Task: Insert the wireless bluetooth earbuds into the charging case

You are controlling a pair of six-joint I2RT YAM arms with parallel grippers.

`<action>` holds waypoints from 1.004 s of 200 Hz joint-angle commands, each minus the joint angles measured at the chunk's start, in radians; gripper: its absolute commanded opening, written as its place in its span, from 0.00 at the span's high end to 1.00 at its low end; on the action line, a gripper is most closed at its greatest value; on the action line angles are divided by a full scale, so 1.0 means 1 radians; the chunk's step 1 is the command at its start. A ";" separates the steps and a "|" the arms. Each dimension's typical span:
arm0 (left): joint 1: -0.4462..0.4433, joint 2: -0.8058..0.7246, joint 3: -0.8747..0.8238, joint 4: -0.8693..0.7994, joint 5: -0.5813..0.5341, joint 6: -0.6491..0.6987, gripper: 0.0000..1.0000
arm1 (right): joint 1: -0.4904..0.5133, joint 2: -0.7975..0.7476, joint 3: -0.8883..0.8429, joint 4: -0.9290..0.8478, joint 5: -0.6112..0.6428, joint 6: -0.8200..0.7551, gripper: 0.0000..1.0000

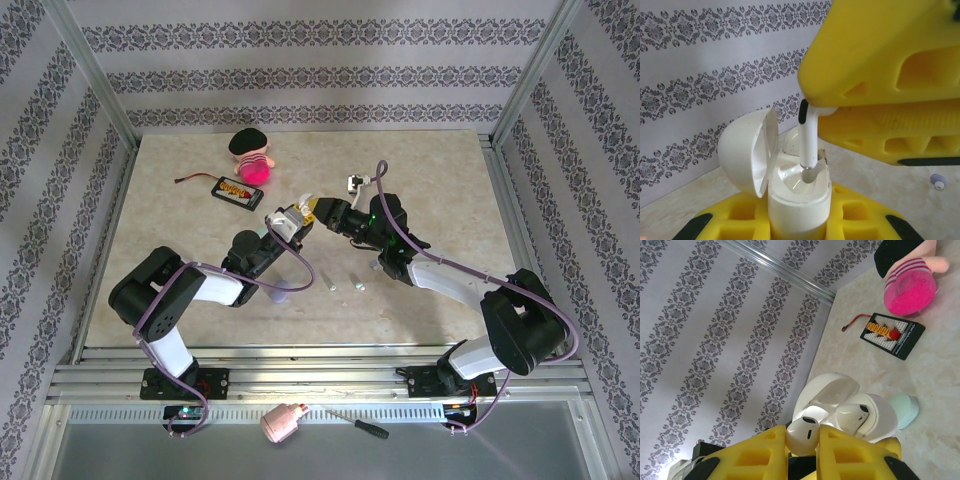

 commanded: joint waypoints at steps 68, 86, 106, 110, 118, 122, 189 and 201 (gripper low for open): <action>-0.020 0.005 0.033 0.073 -0.015 -0.003 1.00 | 0.010 0.052 0.009 0.041 -0.009 0.001 0.83; -0.021 0.003 0.035 0.073 -0.015 -0.001 1.00 | 0.012 0.072 0.007 0.061 -0.007 0.016 0.83; -0.023 -0.001 0.034 0.073 -0.025 0.000 1.00 | 0.018 0.073 0.003 0.062 0.020 0.018 0.83; -0.024 -0.002 0.035 0.073 -0.027 0.000 1.00 | 0.019 0.070 0.001 0.057 0.027 0.019 0.83; -0.023 -0.002 0.035 0.073 -0.030 0.002 1.00 | 0.019 0.066 -0.003 0.053 0.043 0.022 0.82; -0.023 -0.003 0.035 0.073 -0.031 0.002 1.00 | 0.019 0.063 -0.005 0.047 0.049 0.023 0.81; -0.023 0.007 0.042 0.073 -0.026 -0.018 1.00 | 0.018 -0.014 0.002 -0.097 0.111 -0.057 0.51; -0.023 0.008 0.041 0.073 -0.026 -0.024 1.00 | 0.018 -0.032 0.005 -0.140 0.123 -0.084 0.47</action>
